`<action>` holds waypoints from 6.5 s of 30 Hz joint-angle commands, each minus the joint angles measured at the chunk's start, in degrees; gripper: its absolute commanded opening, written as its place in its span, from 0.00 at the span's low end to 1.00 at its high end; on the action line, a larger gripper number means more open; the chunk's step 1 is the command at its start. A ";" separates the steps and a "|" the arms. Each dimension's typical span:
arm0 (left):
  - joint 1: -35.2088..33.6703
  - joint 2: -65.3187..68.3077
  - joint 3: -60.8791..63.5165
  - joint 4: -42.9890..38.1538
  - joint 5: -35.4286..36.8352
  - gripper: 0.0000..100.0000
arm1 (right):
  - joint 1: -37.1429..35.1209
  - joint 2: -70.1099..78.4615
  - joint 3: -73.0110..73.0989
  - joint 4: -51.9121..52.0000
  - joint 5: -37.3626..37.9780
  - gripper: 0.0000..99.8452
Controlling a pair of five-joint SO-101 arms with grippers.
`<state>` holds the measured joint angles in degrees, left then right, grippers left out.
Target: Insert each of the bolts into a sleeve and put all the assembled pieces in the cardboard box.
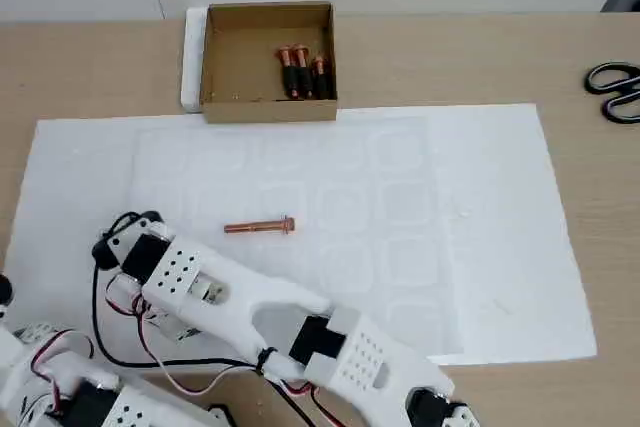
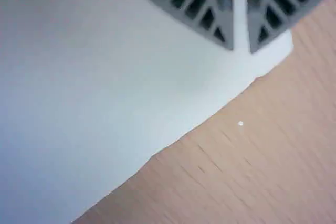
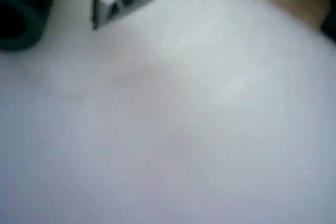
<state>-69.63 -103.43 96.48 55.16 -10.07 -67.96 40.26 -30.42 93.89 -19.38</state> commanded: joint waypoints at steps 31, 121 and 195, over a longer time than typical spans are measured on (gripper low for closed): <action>-0.18 -0.70 -0.40 2.64 0.18 0.01 | 5.85 -5.32 -4.22 1.01 -0.35 0.00; 55.56 11.78 -28.62 20.92 3.52 0.01 | 55.25 -135.78 99.60 -42.51 9.85 0.00; 76.40 109.54 -96.75 33.67 -46.33 0.01 | 67.91 -144.13 126.86 -68.79 18.55 0.00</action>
<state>6.95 3.65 5.67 89.45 -55.43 -1.05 -102.95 96.09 24.88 4.88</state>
